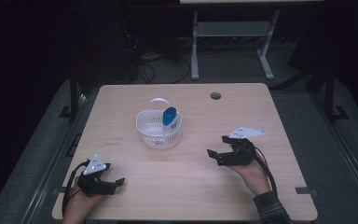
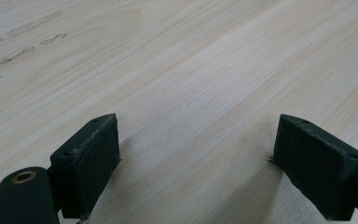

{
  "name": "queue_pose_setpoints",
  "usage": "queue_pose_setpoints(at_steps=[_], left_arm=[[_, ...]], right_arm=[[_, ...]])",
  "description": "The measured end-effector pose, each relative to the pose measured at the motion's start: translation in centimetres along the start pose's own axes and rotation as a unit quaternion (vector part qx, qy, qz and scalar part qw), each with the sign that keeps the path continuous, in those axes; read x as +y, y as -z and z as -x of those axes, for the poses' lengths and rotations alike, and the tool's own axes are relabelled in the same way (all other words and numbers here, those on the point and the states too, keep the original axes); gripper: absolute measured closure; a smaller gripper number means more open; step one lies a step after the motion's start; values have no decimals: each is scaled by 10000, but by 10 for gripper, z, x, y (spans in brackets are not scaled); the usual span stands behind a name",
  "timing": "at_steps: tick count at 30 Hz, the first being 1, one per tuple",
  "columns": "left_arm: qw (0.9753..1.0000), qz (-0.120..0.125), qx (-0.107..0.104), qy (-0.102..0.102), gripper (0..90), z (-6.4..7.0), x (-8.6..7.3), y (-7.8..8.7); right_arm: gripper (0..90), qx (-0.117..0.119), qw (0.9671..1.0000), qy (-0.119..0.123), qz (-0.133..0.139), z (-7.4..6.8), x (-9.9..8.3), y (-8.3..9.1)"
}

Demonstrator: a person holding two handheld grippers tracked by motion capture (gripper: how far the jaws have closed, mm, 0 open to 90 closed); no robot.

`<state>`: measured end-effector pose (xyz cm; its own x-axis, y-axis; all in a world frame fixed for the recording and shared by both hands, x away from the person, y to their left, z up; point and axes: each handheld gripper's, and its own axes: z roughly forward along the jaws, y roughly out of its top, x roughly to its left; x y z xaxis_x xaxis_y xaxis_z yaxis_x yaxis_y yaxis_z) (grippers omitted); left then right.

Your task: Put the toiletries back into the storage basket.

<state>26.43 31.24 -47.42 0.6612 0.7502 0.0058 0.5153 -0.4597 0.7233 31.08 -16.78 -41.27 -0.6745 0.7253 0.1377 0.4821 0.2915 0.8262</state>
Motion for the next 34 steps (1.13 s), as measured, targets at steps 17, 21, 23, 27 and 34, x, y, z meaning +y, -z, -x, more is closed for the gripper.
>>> queue_pose_setpoints(at_steps=[17,21,23,27,34], left_arm=[[10000,0,0,-16,135,0,0,0],[10000,1,3,-16,135,0,0,0],[10000,1,0,-16,135,0,0,0],[10000,1,0,-16,135,0,0,0],[10000,1,26,-4,134,0,0,0]], right_arm=[[173,-384,9977,-327,-458,16,-50,24],[168,-439,9964,-415,-600,19,-62,28],[167,-473,9956,-458,-660,20,-67,31],[161,-514,9943,-483,-796,21,-77,34],[140,-658,9924,-460,-933,22,-86,35]])
